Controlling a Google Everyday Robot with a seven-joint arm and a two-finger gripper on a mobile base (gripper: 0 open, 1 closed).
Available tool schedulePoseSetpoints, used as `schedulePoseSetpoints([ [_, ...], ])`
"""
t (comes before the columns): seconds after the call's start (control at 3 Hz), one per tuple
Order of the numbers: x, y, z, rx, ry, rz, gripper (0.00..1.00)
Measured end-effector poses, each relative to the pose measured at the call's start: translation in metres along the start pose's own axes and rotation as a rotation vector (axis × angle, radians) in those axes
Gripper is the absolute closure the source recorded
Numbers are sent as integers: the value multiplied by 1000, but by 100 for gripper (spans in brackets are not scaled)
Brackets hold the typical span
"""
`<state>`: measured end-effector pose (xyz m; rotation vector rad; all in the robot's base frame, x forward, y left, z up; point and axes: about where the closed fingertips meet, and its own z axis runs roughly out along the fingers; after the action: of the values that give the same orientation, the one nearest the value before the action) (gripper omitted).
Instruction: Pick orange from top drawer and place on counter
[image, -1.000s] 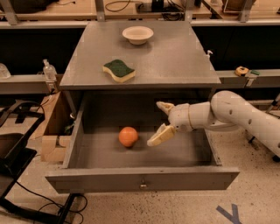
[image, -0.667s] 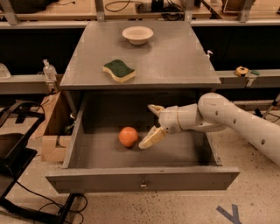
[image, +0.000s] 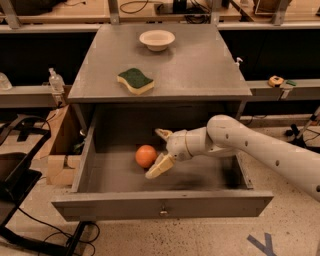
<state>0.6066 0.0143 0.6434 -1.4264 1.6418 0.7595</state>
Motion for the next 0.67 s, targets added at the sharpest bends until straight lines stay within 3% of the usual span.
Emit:
schedulePoseSetpoints([
  [0.33,4,5,18,-17,13,-4,0],
  [0.67,5,9,34,-38,35,-13,18],
])
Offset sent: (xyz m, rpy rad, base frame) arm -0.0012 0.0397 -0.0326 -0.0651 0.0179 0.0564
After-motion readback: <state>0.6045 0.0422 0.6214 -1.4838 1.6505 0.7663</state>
